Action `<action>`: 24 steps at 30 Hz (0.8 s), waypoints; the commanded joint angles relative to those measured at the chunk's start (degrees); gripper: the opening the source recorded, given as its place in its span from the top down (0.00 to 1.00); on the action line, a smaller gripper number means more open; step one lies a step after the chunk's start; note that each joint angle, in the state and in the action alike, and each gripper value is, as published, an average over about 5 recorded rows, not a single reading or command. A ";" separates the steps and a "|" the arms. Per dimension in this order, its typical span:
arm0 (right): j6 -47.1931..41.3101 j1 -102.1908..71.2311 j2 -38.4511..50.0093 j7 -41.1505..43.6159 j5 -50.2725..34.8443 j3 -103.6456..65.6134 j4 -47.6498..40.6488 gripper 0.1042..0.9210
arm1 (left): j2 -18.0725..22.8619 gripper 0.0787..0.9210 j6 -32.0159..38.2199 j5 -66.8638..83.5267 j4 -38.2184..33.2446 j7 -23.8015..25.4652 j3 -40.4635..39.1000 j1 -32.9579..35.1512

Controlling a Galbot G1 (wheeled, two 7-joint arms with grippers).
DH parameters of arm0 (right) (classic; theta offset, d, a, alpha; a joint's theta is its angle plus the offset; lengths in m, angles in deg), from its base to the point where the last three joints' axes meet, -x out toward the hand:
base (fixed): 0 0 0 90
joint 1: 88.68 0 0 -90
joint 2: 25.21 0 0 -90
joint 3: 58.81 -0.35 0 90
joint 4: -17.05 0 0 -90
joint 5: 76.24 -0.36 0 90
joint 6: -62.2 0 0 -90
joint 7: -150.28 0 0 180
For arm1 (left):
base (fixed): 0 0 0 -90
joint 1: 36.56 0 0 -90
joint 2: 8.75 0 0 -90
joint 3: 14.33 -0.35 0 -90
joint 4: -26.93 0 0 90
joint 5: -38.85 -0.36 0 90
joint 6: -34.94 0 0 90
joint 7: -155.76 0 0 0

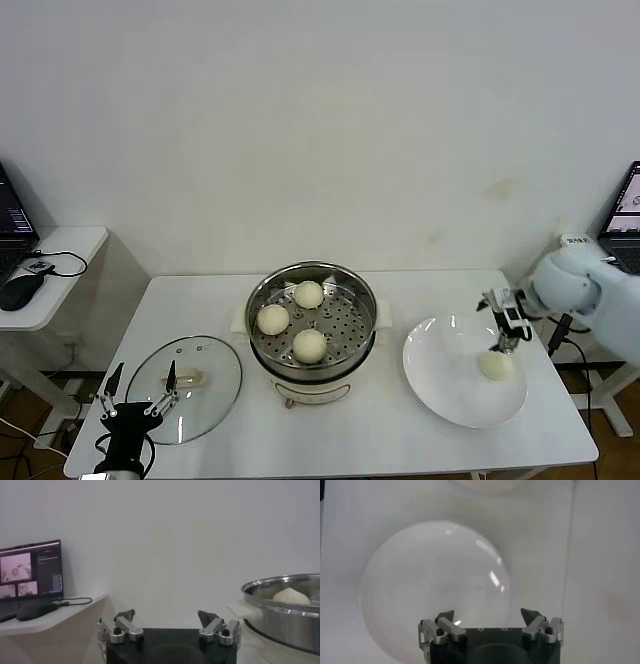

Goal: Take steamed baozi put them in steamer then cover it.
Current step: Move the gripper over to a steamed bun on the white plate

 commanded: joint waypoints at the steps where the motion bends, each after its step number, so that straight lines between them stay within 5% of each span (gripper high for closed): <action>1: 1.43 -17.35 0.35 0.02 7.45 -13.42 -5.11 0.12 | 0.18 0.12 0.01 -0.08 -0.01 0.04 -0.02 0.14; 24: 1.86 -17.68 -6.04 -1.05 9.65 -13.51 -10.70 0.19 | 1.06 0.12 0.02 -0.20 -0.22 0.00 0.35 0.65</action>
